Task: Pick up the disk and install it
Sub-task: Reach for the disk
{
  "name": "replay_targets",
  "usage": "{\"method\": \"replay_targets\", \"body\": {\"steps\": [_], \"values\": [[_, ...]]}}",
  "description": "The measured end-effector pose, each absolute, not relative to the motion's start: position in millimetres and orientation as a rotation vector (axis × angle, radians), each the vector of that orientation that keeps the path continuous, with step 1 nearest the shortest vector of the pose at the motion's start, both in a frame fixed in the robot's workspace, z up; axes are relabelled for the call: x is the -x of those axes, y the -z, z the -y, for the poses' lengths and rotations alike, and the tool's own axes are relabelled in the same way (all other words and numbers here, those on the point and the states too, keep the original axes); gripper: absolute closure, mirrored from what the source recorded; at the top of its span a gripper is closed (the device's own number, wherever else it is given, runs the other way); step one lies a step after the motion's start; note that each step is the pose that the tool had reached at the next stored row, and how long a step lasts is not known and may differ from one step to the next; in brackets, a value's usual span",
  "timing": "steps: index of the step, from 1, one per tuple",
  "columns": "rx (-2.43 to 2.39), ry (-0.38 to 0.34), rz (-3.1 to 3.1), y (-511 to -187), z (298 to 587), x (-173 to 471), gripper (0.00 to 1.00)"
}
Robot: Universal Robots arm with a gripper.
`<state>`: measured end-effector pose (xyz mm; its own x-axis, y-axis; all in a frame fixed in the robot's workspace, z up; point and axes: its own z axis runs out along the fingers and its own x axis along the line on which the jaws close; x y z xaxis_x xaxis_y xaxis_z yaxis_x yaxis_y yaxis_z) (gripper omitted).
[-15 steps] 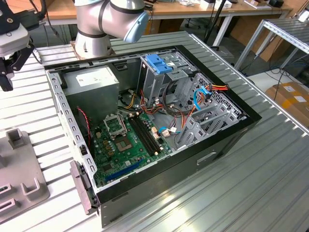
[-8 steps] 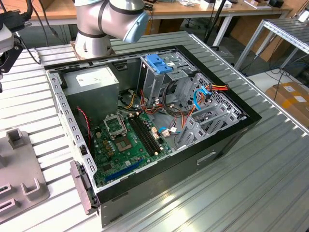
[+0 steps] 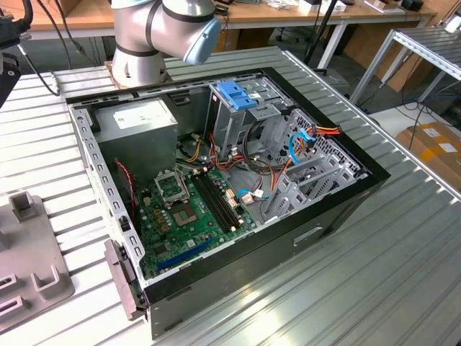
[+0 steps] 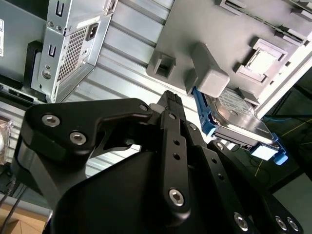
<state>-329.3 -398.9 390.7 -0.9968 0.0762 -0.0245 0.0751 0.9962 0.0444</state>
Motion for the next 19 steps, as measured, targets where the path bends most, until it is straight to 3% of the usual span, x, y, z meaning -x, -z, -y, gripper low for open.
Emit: {"method": "replay_targets", "body": {"steps": [19], "values": [[-0.118, -0.068, -3.112, -390, 399, 362, 0.89]]}}
